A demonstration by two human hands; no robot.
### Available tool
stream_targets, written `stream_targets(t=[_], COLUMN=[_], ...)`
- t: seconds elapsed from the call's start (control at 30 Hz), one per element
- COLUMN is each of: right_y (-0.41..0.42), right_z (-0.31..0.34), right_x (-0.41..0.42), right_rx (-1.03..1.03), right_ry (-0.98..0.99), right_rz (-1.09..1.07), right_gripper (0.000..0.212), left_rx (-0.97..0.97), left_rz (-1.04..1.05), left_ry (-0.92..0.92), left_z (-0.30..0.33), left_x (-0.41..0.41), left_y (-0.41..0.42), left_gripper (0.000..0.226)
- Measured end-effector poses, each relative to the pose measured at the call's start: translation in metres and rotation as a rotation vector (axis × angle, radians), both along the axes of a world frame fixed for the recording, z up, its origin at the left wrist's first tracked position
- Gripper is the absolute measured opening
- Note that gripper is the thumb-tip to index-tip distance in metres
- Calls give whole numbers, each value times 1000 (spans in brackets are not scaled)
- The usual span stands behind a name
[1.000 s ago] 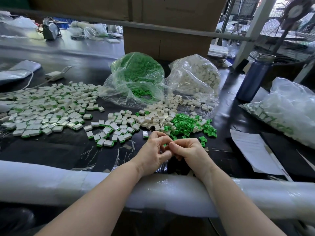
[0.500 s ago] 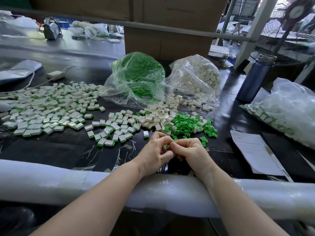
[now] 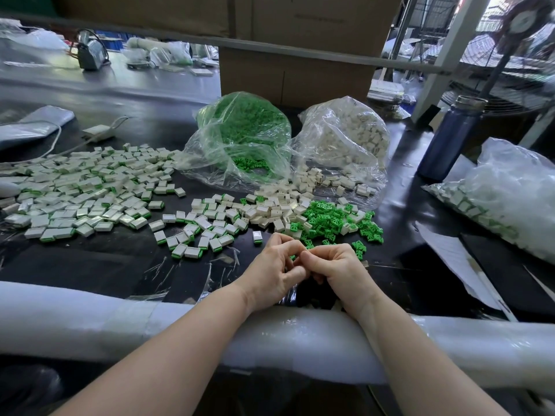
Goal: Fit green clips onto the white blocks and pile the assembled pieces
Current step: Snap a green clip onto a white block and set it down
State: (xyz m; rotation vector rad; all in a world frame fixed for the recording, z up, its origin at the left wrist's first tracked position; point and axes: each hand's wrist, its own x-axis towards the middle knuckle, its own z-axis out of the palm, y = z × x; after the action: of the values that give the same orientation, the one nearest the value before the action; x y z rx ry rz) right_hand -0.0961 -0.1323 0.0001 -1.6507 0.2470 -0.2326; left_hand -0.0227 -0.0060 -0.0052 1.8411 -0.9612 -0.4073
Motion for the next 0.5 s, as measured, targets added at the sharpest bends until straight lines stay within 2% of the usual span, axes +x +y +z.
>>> stream_targets(t=[0.4,0.5], right_y=[0,4], right_z=[2,3], right_x=[-1,0], right_rx=[41,17], right_ry=[-21,-56], right_rz=[21,16], right_gripper=[22,20], left_rx=[-5,-68], left_rz=[-3,26], left_ry=[32,58], left_z=[5,6], left_x=[-2,-3], left_y=[1,2], left_gripper=[16,10])
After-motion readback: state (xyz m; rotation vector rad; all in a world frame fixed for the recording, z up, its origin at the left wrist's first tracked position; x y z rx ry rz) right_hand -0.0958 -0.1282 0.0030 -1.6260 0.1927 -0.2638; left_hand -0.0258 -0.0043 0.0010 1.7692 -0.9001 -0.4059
